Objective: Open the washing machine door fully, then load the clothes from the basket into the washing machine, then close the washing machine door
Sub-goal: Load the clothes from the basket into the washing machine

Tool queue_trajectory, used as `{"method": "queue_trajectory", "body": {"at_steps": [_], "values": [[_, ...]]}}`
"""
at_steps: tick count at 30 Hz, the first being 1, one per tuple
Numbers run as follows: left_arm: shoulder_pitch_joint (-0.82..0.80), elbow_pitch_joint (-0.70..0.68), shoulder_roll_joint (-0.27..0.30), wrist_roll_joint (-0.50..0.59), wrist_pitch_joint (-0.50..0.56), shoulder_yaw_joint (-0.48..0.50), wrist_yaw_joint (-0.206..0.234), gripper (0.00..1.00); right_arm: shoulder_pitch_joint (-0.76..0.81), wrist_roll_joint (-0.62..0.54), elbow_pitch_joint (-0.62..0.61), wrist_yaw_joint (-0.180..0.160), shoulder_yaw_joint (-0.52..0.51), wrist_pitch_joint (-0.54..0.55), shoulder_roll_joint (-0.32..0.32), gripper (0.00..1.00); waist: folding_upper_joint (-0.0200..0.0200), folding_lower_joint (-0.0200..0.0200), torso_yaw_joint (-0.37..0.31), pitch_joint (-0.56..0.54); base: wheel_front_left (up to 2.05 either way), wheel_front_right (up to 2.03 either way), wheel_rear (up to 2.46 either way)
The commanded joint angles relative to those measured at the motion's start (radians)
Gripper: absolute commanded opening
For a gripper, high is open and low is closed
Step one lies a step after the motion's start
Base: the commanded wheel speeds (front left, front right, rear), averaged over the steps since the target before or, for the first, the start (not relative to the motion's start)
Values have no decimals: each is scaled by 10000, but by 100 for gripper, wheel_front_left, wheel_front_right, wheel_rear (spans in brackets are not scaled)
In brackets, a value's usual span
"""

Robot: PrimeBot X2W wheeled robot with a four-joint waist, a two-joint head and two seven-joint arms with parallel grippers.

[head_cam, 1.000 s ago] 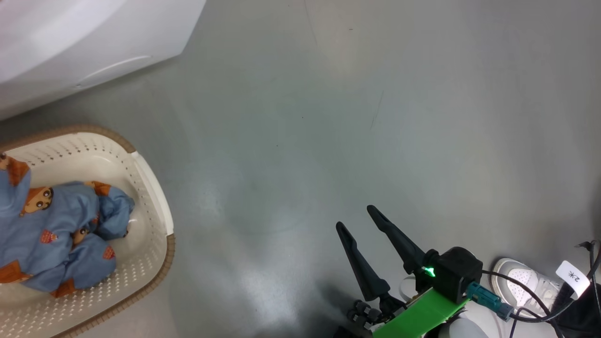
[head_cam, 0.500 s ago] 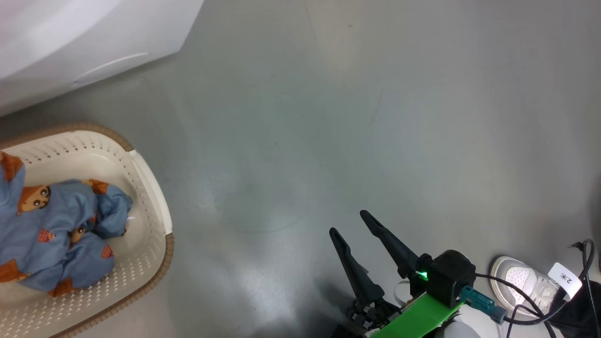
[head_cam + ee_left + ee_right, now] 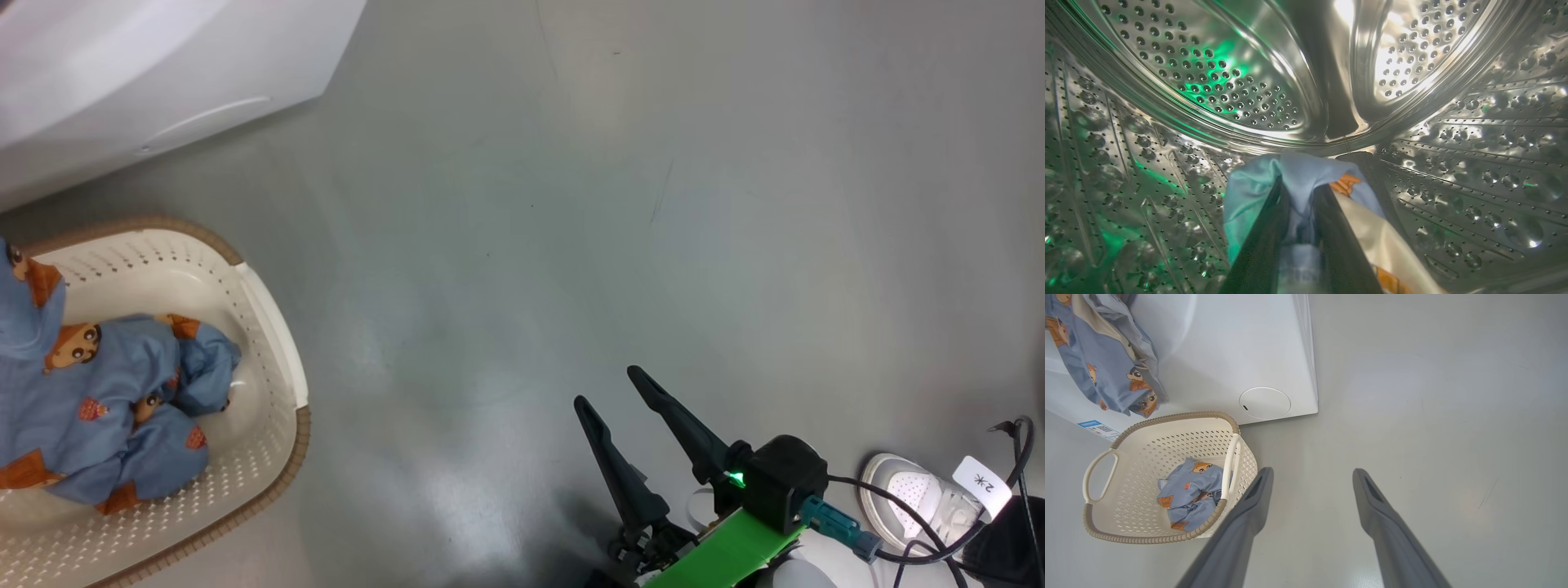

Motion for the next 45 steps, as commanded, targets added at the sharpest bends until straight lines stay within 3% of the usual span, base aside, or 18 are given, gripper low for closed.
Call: {"method": "queue_trajectory", "body": {"at_steps": [1,4,7,8,32,45], "values": [[-196,-96,396,-35,-104,14,-43,34,231,34,-122,16,155,-120,-99,100,0,0,23,-26,0,0,0],[-226,105,368,-78,-238,-15,-48,47,222,10,-126,16,122,-120,-99,100,0,0,46,-38,0,0,0],[-284,300,336,-135,-344,-26,-36,82,227,-29,-130,16,99,-120,-99,100,0,0,68,-46,0,0,0],[-301,359,335,-147,-386,-35,-38,99,231,-40,-132,16,96,-120,-99,100,0,0,72,-46,0,0,0],[-346,1866,-243,-896,-1760,201,17,100,-56,-187,-1,16,-93,-120,-99,100,0,0,679,-441,0,0,0],[400,1737,-310,-1128,-1896,309,-176,100,-39,-67,60,16,55,-120,-99,100,0,0,615,-933,0,0,0]]}}
